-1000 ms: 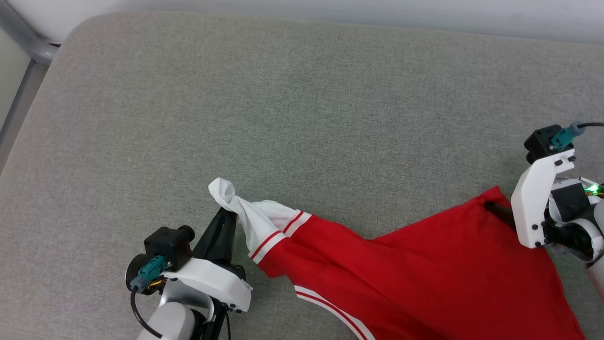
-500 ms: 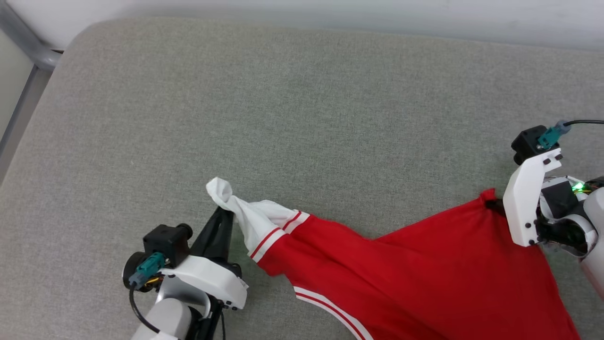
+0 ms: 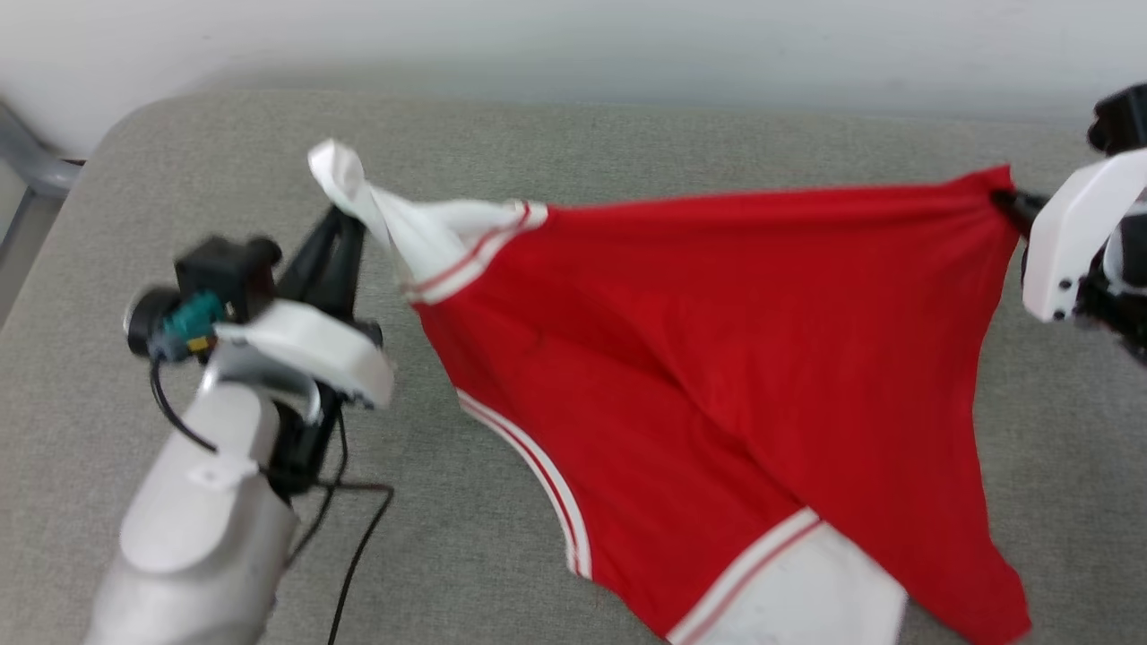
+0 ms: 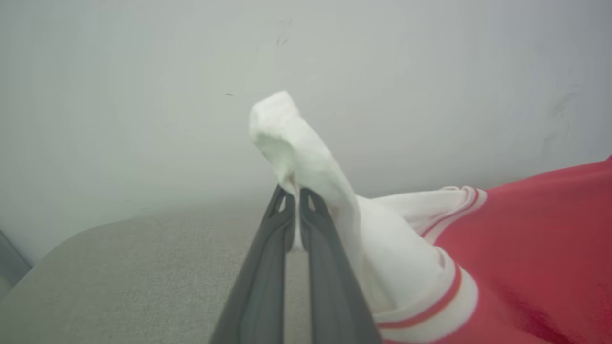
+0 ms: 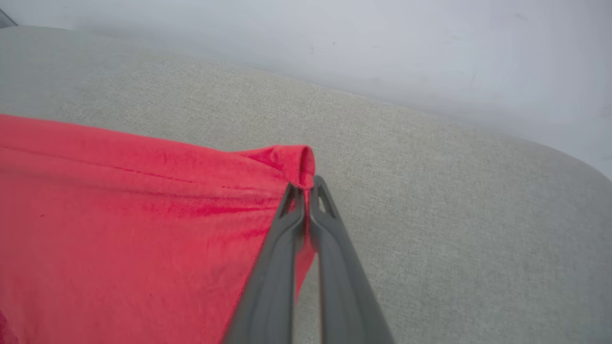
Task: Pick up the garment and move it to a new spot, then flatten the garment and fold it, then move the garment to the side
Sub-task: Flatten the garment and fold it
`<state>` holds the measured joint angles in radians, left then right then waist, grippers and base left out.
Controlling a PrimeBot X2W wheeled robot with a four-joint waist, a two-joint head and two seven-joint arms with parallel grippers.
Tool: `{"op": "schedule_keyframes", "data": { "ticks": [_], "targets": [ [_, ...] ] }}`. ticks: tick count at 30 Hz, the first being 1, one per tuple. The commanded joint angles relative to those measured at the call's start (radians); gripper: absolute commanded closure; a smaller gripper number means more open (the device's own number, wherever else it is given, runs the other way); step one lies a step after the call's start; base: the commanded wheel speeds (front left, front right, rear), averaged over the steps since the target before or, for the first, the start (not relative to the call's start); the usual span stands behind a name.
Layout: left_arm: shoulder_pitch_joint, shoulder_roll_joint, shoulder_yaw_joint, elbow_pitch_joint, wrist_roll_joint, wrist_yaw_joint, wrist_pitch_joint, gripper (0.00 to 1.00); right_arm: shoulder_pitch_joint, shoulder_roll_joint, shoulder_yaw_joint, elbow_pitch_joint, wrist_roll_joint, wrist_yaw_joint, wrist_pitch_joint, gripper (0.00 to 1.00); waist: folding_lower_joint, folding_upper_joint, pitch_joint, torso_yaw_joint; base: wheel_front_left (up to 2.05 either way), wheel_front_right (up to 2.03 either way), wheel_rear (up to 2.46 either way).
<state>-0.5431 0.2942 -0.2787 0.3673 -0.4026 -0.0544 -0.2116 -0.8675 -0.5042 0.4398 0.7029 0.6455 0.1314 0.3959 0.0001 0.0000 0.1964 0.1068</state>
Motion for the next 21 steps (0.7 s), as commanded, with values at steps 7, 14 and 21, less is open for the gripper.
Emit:
{"op": "schedule_keyframes", "data": {
  "ticks": [7,14,21],
  "targets": [
    [-0.303,0.033,-0.016,0.14,0.029,-0.034,0.037,1.0,-0.172,0.039,-0.089,0.061,-0.101,-0.002,-0.077,1.0,-0.0001,0.0,0.015,-0.039,0.0,0.0,0.0],
    [-0.565,0.046,-0.031,0.269,0.059,-0.049,0.038,1.0,-0.34,0.062,-0.158,0.098,-0.178,-0.002,-0.135,1.0,-0.0001,0.0,0.059,-0.058,0.0,0.0,0.0],
    [-0.807,0.074,-0.044,0.406,0.062,-0.065,0.028,1.0,-0.529,0.087,-0.226,0.146,-0.242,-0.002,-0.179,1.0,-0.0001,0.0,0.111,-0.079,0.0,0.0,0.0]
  ]
}}
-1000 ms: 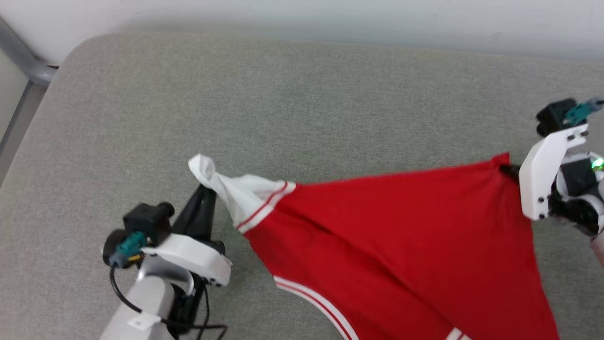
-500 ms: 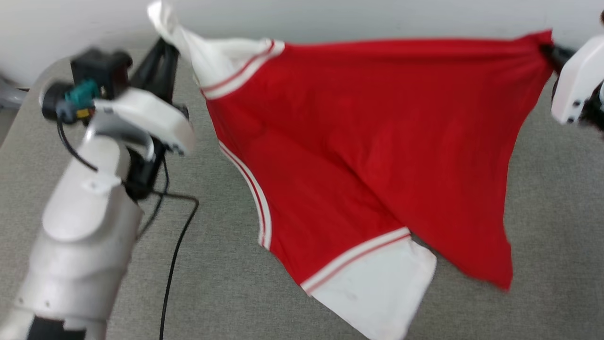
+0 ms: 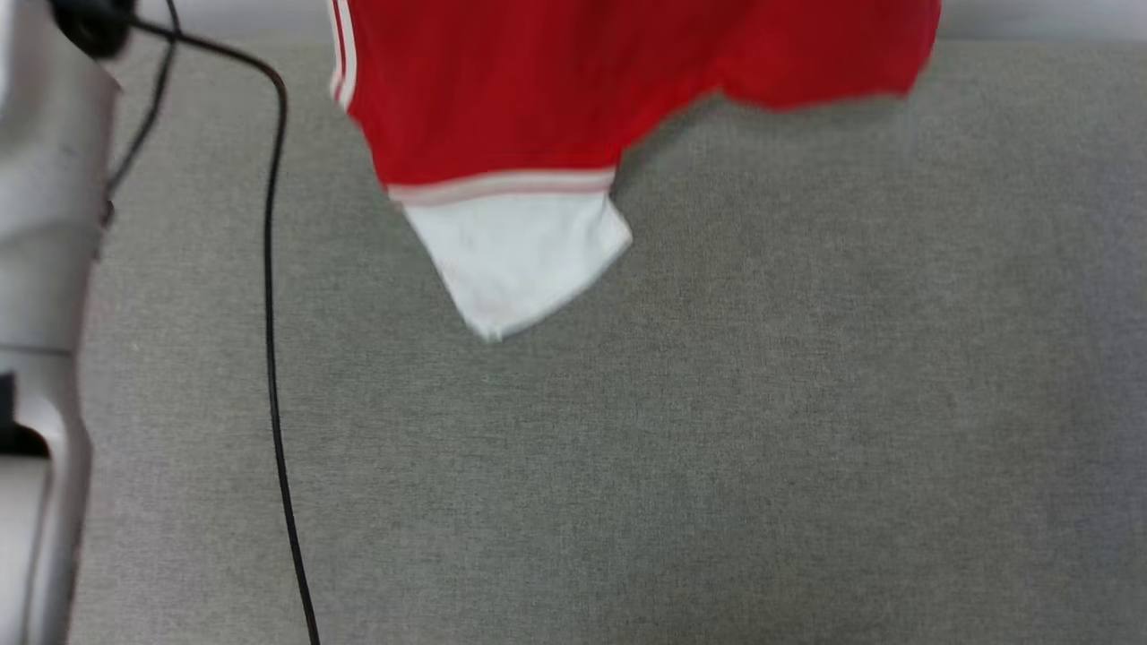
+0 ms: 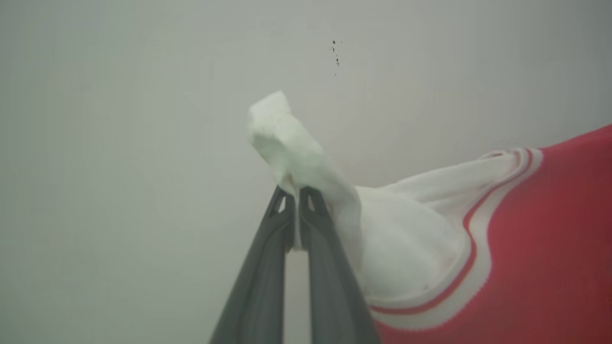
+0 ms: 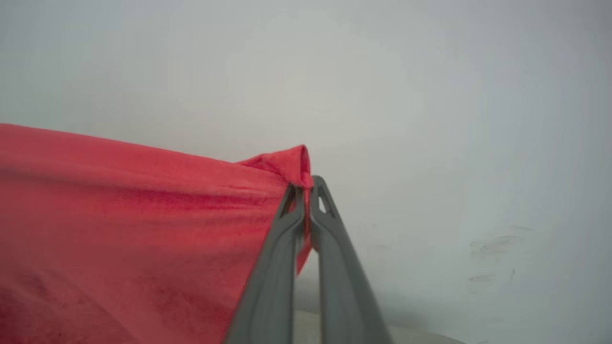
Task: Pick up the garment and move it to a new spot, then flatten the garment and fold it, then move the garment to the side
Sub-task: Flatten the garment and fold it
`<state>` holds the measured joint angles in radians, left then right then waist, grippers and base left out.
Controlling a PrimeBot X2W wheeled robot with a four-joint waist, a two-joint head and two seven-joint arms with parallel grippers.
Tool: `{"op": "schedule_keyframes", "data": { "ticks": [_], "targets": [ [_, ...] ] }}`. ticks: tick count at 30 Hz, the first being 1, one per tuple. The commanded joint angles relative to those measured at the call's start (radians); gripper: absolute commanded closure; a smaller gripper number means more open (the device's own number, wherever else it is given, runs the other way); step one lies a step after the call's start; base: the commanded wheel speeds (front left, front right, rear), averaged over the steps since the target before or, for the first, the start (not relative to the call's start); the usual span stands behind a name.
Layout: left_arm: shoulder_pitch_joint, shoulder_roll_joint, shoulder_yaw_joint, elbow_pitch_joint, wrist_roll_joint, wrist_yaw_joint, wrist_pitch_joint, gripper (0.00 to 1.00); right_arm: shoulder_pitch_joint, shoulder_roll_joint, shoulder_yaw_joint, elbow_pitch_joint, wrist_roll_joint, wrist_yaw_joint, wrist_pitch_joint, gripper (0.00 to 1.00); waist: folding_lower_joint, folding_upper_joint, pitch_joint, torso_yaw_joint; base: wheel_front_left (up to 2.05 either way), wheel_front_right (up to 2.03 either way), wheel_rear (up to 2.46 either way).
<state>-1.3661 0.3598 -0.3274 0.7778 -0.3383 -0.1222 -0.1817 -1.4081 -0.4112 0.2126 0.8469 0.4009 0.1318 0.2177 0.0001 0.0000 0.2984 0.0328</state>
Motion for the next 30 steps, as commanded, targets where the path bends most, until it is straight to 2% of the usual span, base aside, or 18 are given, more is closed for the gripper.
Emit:
{"op": "schedule_keyframes", "data": {
  "ticks": [1,8,14,22,30],
  "targets": [
    [-0.011,0.016,0.005,0.01,0.0,0.002,-0.004,1.0,-0.014,-0.003,-0.006,0.007,-0.003,-0.002,-0.007,1.0,-0.0001,0.0,0.021,-0.009,0.0,0.0,0.0],
    [-0.199,0.059,0.01,0.069,-0.004,-0.002,-0.028,1.0,-0.188,0.011,-0.048,0.038,-0.053,-0.002,-0.048,1.0,-0.0001,0.0,0.143,-0.021,0.0,0.0,0.0],
    [-0.276,0.065,0.005,0.101,-0.022,-0.005,-0.054,1.0,-0.26,0.039,-0.049,0.073,-0.069,-0.002,-0.088,1.0,-0.0001,0.0,0.25,-0.021,0.0,0.0,0.0],
    [-0.239,0.039,-0.01,0.155,-0.076,-0.007,-0.076,1.0,-0.266,0.077,-0.008,0.128,-0.053,-0.002,-0.117,1.0,-0.0001,0.0,0.338,-0.012,0.0,0.0,0.0],
    [-0.107,0.003,-0.04,0.167,-0.195,-0.008,-0.084,1.0,-0.16,0.086,0.068,0.15,0.002,-0.002,-0.14,1.0,-0.0001,0.0,0.337,-0.002,0.0,0.0,0.0]
  ]
}}
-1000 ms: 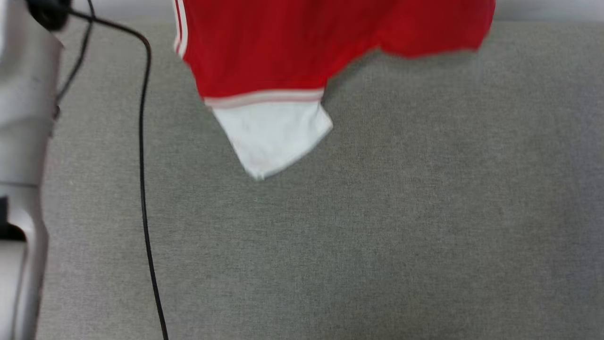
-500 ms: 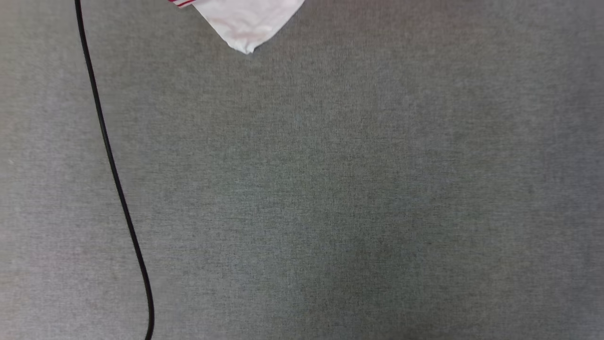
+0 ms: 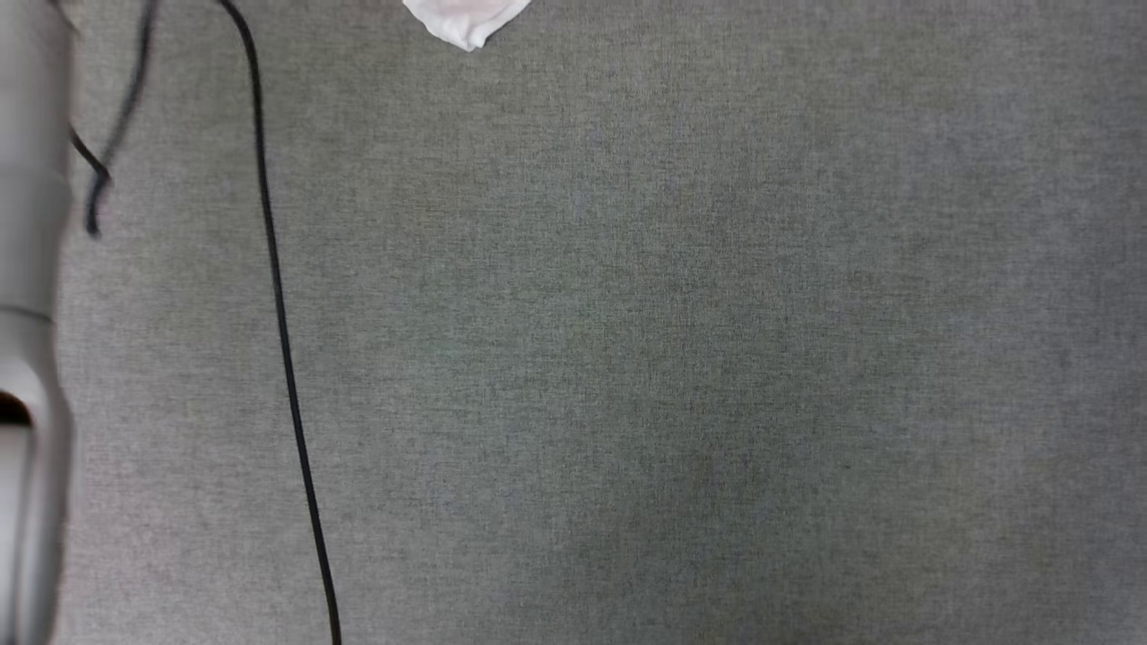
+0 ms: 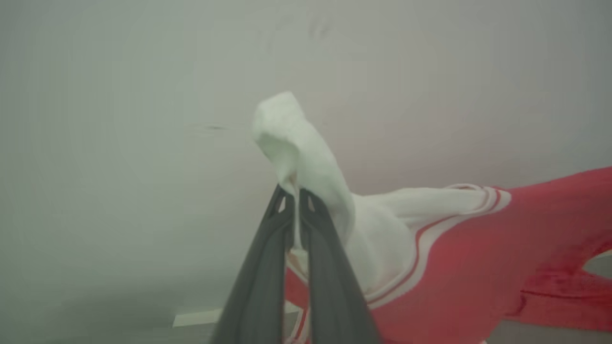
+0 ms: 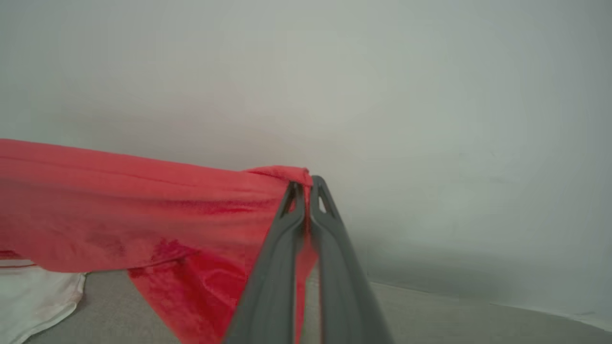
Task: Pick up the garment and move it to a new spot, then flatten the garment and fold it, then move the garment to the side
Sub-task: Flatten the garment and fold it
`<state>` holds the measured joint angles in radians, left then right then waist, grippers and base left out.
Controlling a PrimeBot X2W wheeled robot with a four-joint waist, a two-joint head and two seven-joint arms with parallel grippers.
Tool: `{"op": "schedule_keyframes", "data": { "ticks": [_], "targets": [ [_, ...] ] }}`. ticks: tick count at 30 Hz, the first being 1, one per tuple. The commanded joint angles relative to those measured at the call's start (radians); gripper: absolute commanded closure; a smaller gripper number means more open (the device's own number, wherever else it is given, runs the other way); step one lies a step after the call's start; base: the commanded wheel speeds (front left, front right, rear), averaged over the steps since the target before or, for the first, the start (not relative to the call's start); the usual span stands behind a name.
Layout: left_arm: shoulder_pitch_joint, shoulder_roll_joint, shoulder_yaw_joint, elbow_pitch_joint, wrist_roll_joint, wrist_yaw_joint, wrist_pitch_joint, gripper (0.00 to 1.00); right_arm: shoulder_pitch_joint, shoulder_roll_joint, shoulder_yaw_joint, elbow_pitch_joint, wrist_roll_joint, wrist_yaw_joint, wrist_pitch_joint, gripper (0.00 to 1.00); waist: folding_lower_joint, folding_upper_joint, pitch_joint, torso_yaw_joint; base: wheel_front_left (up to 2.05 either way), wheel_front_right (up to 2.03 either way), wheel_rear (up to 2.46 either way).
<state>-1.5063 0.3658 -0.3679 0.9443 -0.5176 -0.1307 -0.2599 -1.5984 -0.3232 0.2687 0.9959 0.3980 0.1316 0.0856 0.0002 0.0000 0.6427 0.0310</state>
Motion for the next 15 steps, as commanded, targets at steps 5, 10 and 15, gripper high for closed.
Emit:
{"op": "schedule_keyframes", "data": {
  "ticks": [5,10,15],
  "targets": [
    [0.181,-0.018,0.004,-0.05,-0.083,0.0,-0.007,1.0,0.172,-0.016,0.069,-0.02,0.076,-0.002,-0.021,1.0,-0.0002,0.0,-0.041,0.005,0.0,0.0,0.0],
    [0.38,-0.022,0.025,-0.148,-0.103,0.0,-0.007,1.0,0.358,-0.037,0.119,-0.069,0.158,-0.002,-0.05,1.0,-0.0002,0.0,-0.104,0.009,0.0,0.0,0.0],
    [0.609,-0.031,0.074,-0.264,-0.089,0.0,-0.007,1.0,0.559,-0.063,0.144,-0.129,0.226,-0.002,-0.092,1.0,-0.0002,0.0,-0.19,0.01,0.0,0.0,0.0]
  ]
}}
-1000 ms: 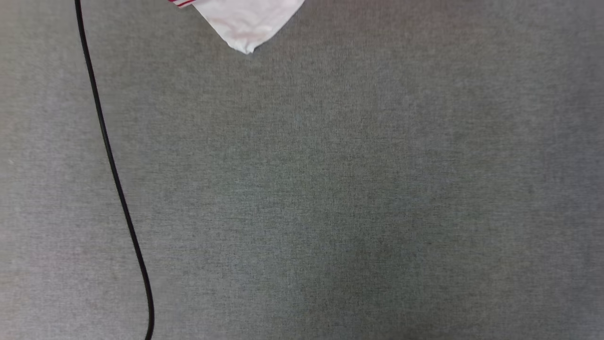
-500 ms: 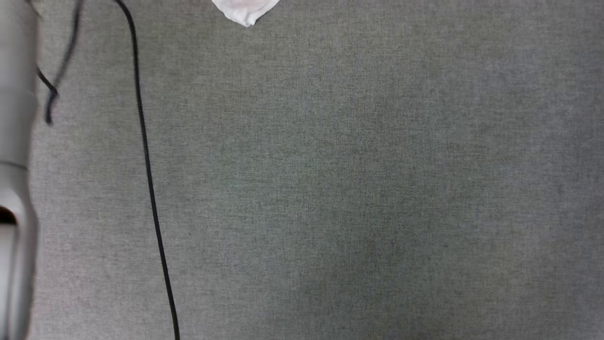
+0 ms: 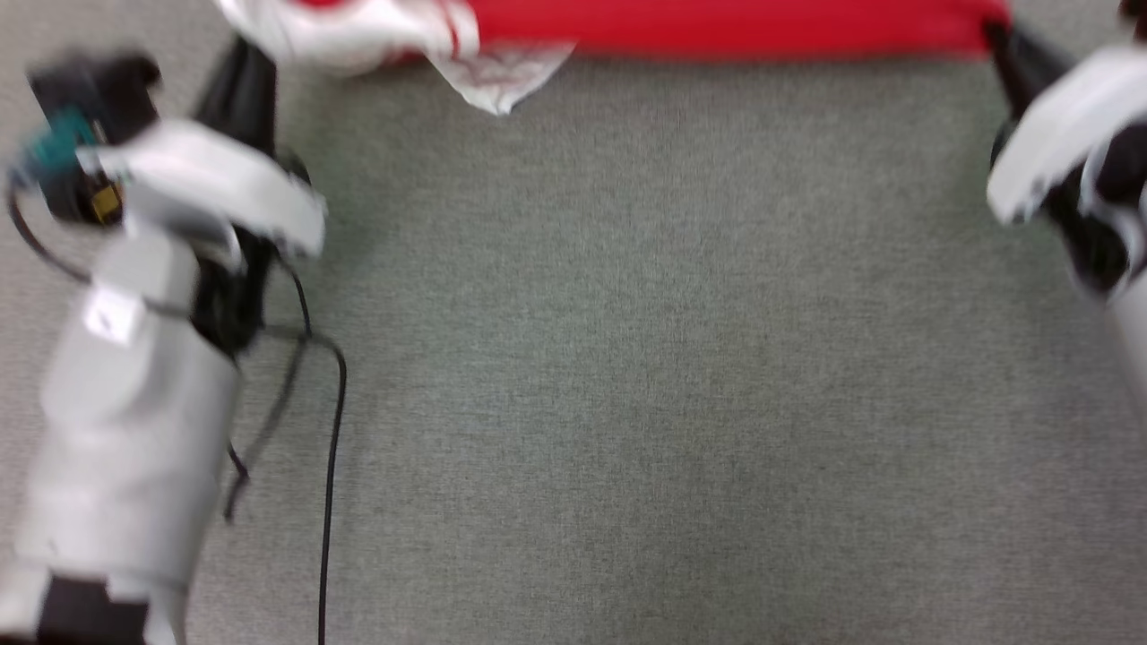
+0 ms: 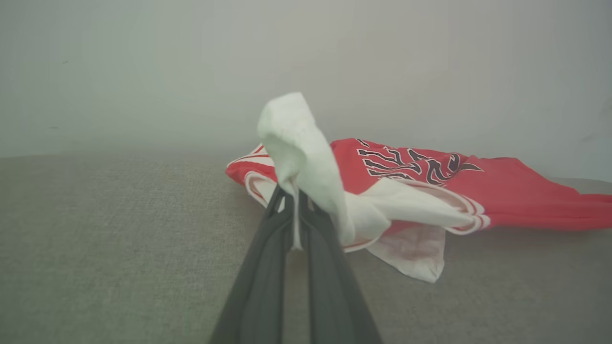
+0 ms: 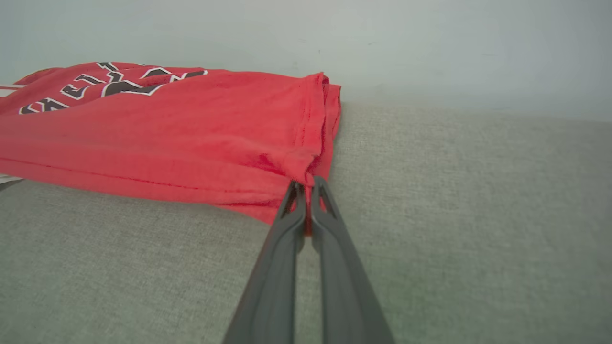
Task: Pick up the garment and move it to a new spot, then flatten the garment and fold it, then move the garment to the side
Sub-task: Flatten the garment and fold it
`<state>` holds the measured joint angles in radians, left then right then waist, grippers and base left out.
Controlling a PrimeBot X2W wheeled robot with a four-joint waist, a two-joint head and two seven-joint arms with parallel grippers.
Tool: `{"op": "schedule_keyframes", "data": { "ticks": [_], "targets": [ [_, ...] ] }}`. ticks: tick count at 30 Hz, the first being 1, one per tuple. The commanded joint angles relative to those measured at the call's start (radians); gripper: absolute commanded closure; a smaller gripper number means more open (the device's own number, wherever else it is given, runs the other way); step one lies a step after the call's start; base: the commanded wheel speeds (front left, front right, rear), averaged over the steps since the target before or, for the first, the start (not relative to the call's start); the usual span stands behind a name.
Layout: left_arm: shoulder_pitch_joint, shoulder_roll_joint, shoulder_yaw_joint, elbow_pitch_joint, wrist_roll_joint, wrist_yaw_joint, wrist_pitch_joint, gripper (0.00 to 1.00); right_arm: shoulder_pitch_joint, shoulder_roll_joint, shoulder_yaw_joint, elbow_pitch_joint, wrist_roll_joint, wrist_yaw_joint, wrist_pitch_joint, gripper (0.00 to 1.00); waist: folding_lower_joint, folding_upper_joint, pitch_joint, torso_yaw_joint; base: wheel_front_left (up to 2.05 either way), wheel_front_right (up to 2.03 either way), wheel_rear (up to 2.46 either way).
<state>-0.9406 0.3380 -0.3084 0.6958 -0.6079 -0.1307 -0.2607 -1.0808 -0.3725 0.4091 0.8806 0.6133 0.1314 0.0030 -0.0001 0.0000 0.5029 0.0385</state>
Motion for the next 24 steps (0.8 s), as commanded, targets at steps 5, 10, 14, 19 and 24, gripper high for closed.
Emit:
{"op": "schedule_keyframes", "data": {
  "ticks": [5,10,14,19,24],
  "targets": [
    [0.255,-0.035,0.067,-0.081,0.012,0.003,-0.006,1.0,0.24,-0.033,0.002,-0.074,0.067,-0.001,-0.039,1.0,0.0001,0.0,-0.155,0.005,0.0,0.0,0.0],
    [0.441,-0.065,0.097,-0.152,0.037,0.01,-0.005,1.0,0.425,-0.055,-0.028,-0.148,0.095,-0.002,-0.048,1.0,0.0001,0.0,-0.25,0.01,0.0,0.0,0.0],
    [0.57,-0.075,0.106,-0.208,0.05,0.022,-0.006,1.0,0.587,-0.065,-0.084,-0.216,0.092,-0.002,-0.049,1.0,0.0001,0.0,-0.317,0.016,0.0,0.0,0.0],
    [0.726,-0.061,0.104,-0.291,0.054,0.049,0.003,1.0,0.803,-0.046,-0.185,-0.329,0.053,-0.002,-0.01,1.0,0.0001,0.0,-0.394,0.011,0.0,0.0,0.0],
    [0.911,-0.046,0.113,-0.429,0.028,0.095,0.053,1.0,1.071,0.032,-0.344,-0.513,-0.036,-0.002,0.107,1.0,0.0001,0.0,-0.468,0.0,0.0,0.0,0.0]
  ]
}}
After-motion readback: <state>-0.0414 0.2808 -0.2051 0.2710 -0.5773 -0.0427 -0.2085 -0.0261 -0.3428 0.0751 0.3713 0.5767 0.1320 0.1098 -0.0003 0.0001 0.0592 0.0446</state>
